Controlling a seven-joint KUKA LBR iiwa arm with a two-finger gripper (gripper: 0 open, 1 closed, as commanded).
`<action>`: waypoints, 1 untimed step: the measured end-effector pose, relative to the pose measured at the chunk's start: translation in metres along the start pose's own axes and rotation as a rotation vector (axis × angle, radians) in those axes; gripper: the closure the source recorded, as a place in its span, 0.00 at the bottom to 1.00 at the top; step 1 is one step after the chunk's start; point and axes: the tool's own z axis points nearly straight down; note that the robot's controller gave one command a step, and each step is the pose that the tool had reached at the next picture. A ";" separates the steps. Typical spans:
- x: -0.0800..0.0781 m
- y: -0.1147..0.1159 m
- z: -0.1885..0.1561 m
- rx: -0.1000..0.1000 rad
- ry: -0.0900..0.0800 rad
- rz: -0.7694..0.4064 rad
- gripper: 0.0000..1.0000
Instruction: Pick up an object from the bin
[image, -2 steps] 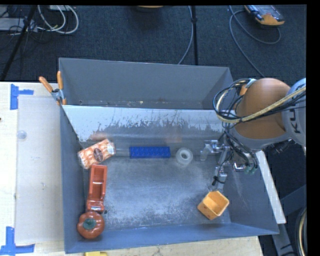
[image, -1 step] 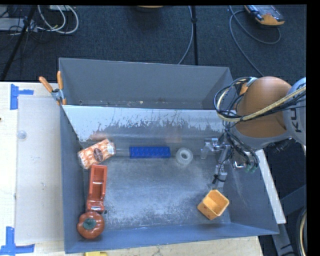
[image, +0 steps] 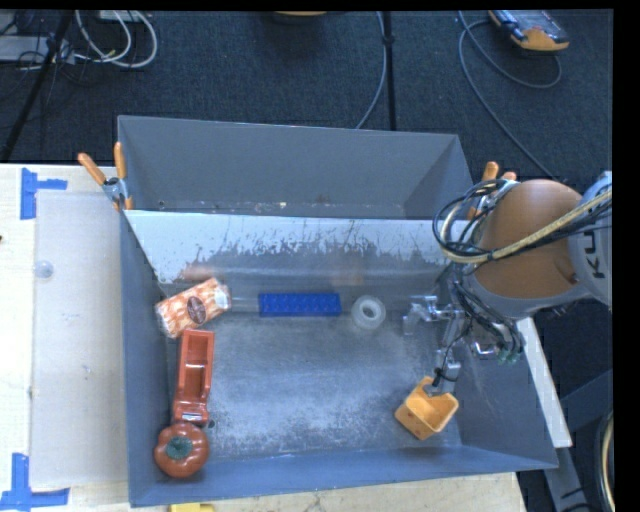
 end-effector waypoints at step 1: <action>0.018 -0.013 0.032 -0.001 0.006 -0.223 0.00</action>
Offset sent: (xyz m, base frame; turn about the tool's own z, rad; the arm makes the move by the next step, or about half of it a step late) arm -0.0322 -0.0458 -0.0587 -0.2336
